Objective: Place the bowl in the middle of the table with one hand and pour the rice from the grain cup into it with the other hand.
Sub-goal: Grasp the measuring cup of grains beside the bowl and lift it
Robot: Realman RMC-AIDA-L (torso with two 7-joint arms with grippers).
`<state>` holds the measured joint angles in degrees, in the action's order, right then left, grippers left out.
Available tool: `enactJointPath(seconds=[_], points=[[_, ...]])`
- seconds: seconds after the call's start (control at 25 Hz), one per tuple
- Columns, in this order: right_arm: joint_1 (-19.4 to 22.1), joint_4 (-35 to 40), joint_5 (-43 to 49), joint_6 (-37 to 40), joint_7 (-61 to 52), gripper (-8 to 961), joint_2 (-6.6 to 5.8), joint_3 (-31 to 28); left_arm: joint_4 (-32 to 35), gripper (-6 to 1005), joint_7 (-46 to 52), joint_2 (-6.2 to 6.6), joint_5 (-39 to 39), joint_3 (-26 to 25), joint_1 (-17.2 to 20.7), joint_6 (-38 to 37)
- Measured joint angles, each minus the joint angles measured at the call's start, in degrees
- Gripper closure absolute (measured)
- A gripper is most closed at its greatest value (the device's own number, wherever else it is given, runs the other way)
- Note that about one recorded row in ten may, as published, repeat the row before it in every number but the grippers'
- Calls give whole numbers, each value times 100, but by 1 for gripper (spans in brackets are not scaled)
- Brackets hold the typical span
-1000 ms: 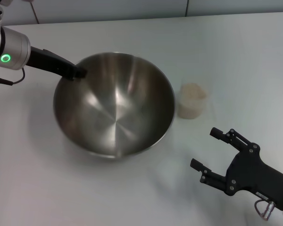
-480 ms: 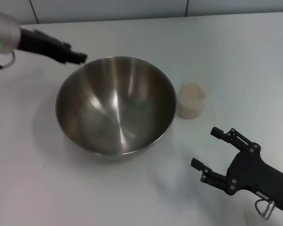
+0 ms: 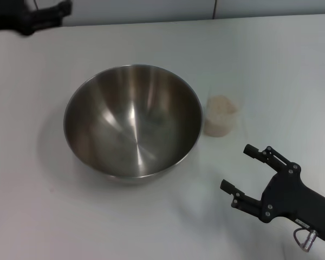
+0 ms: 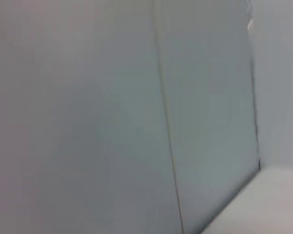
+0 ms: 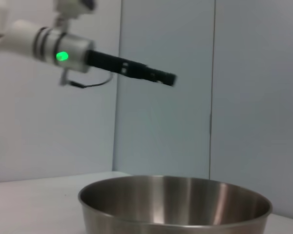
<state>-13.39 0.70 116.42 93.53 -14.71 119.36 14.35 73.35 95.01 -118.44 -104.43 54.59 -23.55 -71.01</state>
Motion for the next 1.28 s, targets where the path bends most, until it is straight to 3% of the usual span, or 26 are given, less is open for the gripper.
enactJointPath(seconds=[0.04, 0.16, 0.2, 0.28, 0.32, 0.36, 0.44, 0.48, 0.56, 0.72, 0.76, 0.8, 0.88, 1.28], points=[[2, 0, -5, 3, 1, 124, 0, -3, -102, 219, -557, 5, 535, 24, 264, -54], [12, 0, -10, 3, 3, 125, 0, -10, -102, 193, -557, 5, 535, 24, 264, -54], [27, 2, -16, -6, 3, 125, 0, -43, -345, 185, -1388, 3, 1230, 40, 640, -226], [33, 3, -20, -20, 4, 125, 0, -80, -345, 184, -1388, 3, 1230, 40, 640, -226], [33, 3, -20, -20, 4, 125, 0, -80, -1476, 184, -3020, 25, 2043, -191, 1257, -1212], [36, 2, -21, -23, 4, 125, 0, -98, -2025, 184, -3452, 44, 2078, -410, 1317, -1572], [40, -5, -27, -30, 4, 126, 3, -175, -2025, 183, -3452, 44, 2078, -410, 1317, -1572], [46, -37, -29, -55, 4, 126, 11, -337, -2875, 183, -4205, 103, 2036, -678, 1332, -2049], [52, -72, -31, -88, 4, 126, 14, -470, -3620, 182, -4753, 198, 1940, -738, 1348, -2247], [103, -241, -32, -352, 6, 127, 22, -1093, -3781, 181, -4853, 219, 1914, -744, 1355, -2255], [157, -349, -33, -496, 14, 127, 32, -1506, -4387, 180, -5375, 244, 1810, -751, 1461, -2165], [157, -349, -33, -496, 14, 127, 32, -1506, -4549, 180, -5564, 225, 1805, -744, 1541, -2086], [202, -521, -33, -735, 24, 127, 35, -2107, -4723, 180, -5818, 185, 1791, -703, 1656, -1976], [-91, -886, -32, -1596, 473, 128, 32, -2476, -4850, 180, -6034, 59, 1518, -703, 1683, -1748]])
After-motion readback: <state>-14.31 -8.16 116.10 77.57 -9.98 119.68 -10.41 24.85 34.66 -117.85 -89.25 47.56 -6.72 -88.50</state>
